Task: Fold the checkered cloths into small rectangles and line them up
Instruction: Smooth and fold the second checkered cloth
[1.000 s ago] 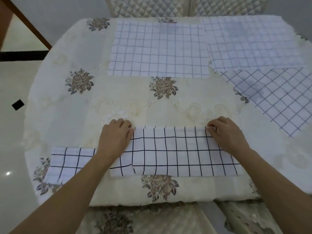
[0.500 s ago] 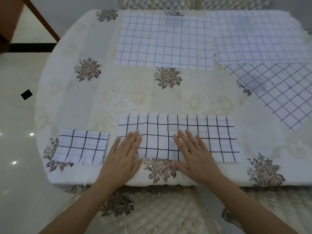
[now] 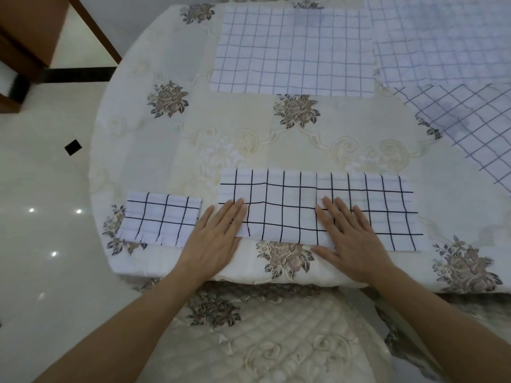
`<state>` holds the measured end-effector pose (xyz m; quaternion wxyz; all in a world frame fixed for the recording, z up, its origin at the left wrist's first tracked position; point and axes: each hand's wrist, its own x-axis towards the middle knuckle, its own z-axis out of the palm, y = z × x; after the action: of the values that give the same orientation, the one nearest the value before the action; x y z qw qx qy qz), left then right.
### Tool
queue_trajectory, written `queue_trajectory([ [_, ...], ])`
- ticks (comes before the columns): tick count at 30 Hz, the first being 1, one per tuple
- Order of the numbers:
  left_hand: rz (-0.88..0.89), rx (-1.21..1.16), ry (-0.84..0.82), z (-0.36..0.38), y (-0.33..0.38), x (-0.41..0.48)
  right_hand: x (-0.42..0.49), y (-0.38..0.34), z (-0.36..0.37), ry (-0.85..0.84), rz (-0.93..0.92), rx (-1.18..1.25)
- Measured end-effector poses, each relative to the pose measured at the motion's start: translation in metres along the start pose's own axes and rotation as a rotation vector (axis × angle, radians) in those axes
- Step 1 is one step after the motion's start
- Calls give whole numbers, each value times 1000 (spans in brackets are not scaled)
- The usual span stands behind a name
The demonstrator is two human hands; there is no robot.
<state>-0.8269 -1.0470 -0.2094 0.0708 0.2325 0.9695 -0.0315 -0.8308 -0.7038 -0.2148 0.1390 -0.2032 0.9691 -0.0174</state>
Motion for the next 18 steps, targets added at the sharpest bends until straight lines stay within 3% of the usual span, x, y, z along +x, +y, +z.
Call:
queue_trajectory([
  [6, 41, 45, 12, 3, -1, -2, 1, 1, 0, 2, -13, -3],
  [15, -56, 32, -80, -7, 3, -15, 0, 3, 1, 3, -38, 15],
  [18, -101, -31, -24, -19, 13, -6, 2, 3, -3, 54, -9, 58],
])
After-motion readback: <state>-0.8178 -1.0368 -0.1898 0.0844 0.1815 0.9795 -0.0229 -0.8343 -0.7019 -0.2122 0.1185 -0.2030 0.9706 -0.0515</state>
